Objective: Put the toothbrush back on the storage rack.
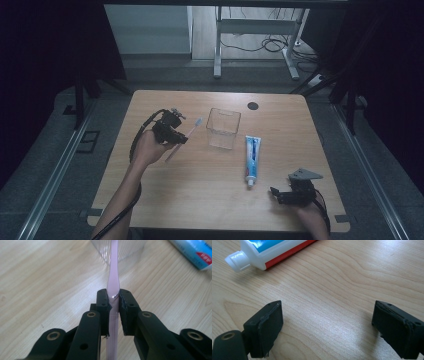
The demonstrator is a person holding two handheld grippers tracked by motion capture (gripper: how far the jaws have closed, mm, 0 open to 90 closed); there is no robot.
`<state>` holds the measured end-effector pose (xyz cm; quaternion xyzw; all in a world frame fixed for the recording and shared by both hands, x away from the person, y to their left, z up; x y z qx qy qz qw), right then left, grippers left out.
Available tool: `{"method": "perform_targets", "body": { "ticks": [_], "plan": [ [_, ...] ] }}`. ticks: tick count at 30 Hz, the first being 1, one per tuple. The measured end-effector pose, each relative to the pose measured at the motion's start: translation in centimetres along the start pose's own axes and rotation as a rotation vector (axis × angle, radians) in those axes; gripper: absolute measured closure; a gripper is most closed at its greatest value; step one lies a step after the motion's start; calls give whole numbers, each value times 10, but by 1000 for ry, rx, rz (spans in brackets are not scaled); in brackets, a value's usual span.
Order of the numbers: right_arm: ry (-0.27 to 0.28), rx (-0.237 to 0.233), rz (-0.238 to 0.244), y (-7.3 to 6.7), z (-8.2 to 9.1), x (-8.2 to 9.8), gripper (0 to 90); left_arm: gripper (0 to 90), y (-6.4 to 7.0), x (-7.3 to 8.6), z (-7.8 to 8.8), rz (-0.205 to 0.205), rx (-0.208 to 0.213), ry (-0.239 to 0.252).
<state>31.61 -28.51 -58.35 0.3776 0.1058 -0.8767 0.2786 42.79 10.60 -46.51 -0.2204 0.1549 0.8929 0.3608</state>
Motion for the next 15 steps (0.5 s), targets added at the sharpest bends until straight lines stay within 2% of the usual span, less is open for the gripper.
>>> {"method": "perform_targets", "body": {
  "ticks": [10,15],
  "plan": [
    [0,0,0,0,0,0,98,791,5,-10,15,-8,7,87],
    [0,0,0,0,0,0,98,791,7,-17,23,-9,16,152]
  ]
}}
Point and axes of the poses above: each handheld gripper's, and its own axes: z roughly backward along the jaws, x roughly out of its underside, y roughly to its right, the point moved 6 cm from there along -z, roughly forward along the jaws, and after that the axes turned 2 degrees about z, right-handed, at the moved point
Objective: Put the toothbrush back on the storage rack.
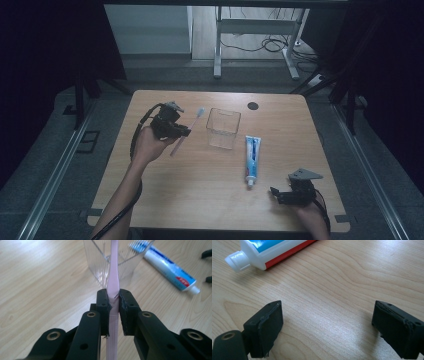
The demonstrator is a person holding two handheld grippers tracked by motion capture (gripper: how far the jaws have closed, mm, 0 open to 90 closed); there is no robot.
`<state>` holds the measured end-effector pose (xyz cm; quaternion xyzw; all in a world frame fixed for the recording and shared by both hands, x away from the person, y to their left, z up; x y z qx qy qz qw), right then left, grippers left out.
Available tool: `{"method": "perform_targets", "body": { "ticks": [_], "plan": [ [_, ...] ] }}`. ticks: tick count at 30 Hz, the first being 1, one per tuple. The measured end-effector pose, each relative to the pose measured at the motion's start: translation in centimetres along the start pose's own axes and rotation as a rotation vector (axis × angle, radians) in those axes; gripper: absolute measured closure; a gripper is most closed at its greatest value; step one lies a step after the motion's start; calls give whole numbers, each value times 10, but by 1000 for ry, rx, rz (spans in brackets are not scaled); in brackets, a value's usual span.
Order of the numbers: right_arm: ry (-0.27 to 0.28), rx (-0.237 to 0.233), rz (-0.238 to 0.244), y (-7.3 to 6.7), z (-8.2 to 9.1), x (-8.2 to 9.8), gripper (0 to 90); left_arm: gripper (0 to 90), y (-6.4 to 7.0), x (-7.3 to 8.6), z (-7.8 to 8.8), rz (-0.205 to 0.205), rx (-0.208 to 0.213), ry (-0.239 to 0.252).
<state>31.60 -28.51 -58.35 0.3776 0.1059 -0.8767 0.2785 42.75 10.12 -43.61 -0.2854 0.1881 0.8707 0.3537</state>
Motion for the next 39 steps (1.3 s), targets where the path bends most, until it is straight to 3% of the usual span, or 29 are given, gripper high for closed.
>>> {"method": "perform_targets", "body": {
  "ticks": [9,20,39],
  "plan": [
    [0,0,0,0,0,0,98,791,2,-15,4,1,8,81],
    [1,0,1,0,0,0,98,791,8,-40,-4,13,16,168],
    [1,-3,0,0,0,0,98,791,21,-85,-27,-8,10,255]
  ]
}}
Point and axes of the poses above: each handheld gripper's, and its own axes: z roughly backward along the jaws, x roughly out of its underside, y roughly to its right, the point moved 6 cm from there along -z, roughly forward along the jaws, and after that the axes turned 2 degrees about z, right-handed, at the moved point
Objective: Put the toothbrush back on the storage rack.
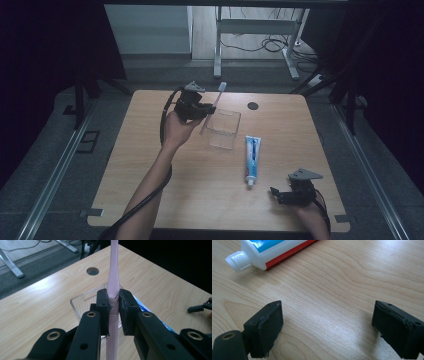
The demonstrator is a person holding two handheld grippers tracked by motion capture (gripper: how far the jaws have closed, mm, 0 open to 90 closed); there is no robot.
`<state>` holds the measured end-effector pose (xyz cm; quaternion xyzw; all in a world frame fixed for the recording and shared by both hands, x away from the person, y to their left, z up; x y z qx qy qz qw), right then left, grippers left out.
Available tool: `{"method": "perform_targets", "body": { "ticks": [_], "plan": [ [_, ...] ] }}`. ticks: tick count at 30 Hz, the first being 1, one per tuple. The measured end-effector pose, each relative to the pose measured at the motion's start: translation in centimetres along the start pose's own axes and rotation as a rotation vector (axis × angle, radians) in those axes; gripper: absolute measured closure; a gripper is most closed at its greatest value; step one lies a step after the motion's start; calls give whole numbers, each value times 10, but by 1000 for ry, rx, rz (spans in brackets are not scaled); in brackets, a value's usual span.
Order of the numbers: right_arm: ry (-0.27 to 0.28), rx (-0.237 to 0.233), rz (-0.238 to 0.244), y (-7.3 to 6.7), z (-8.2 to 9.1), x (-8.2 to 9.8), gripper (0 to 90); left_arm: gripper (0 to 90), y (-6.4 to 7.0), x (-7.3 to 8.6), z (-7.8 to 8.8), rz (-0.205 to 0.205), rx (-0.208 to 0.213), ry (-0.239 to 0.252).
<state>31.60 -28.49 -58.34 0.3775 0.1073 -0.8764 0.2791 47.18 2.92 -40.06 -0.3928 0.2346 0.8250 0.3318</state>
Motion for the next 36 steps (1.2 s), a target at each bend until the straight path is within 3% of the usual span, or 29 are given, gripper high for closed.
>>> {"method": "perform_targets", "body": {
  "ticks": [10,18,24,36],
  "plan": [
    [0,-3,6,0,0,0,98,791,3,-15,-24,-13,-9,14],
    [0,-6,8,0,0,0,98,791,5,-17,-45,-28,-20,19],
    [-1,-8,11,0,0,0,98,791,5,-10,-67,-36,-39,9],
    [0,-12,14,-1,0,0,98,791,4,10,-91,-21,-49,-33]
  ]
}}
Point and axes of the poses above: each handheld gripper's, and its own axes: z roughly backward along the jaws, x roughly out of its underside, y roughly to its right, the point moved 6 cm from there along -z, roughly forward along the jaws, and after that the axes turned 2 degrees about z, right-handed, at the moved point
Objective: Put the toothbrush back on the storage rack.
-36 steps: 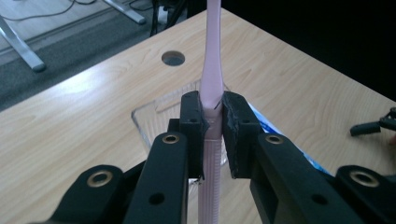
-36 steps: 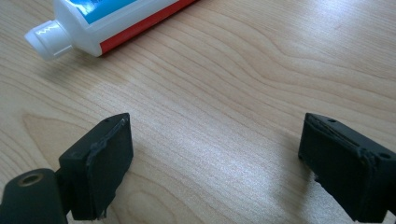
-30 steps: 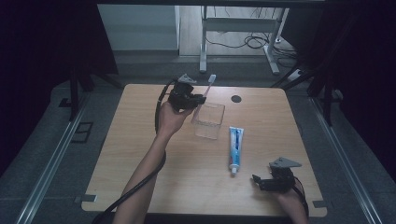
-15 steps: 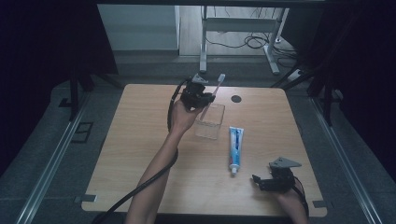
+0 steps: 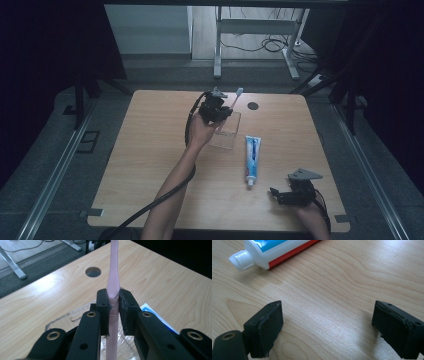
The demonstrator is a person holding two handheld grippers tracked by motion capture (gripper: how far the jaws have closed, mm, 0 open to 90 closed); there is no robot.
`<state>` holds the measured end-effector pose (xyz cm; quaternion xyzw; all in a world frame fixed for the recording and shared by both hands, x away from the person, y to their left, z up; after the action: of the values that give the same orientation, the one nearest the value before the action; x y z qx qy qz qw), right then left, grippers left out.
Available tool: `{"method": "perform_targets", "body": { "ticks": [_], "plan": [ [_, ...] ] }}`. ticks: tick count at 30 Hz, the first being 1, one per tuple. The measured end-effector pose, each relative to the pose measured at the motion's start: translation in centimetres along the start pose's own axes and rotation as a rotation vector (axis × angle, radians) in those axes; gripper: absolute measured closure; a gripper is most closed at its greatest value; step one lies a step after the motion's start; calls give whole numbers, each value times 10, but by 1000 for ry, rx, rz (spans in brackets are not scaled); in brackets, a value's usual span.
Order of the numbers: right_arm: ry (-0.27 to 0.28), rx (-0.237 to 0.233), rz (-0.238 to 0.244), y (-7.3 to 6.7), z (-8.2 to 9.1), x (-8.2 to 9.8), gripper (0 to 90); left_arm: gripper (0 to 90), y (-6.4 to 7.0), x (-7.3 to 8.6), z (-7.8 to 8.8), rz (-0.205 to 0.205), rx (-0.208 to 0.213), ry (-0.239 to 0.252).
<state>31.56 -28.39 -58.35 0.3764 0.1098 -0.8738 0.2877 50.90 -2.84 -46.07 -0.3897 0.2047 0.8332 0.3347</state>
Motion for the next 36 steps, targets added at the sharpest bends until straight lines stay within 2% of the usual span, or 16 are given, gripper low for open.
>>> {"method": "perform_targets", "body": {
  "ticks": [8,17,23,28,36],
  "plan": [
    [0,-1,1,0,0,0,98,790,3,13,-11,6,0,-21],
    [0,-1,0,0,0,0,98,790,8,23,-19,-13,-12,-49],
    [0,-1,1,0,0,0,98,790,13,26,-23,-20,-18,-66],
    [0,-1,0,0,0,0,98,789,16,30,-28,-45,-38,-99],
    [0,-1,0,0,0,0,98,782,17,30,-31,-43,-43,-127]
  ]
}}
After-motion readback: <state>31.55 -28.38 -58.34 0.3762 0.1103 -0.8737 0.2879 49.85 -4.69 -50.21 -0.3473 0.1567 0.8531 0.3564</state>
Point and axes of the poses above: each handheld gripper's, and its own axes: z roughly backward along the jaws, x roughly out of its underside, y roughly to its right, the point moved 6 cm from there along -z, roughly forward along the jaws, and after that the axes turned 2 degrees about z, right-handed, at the moved point
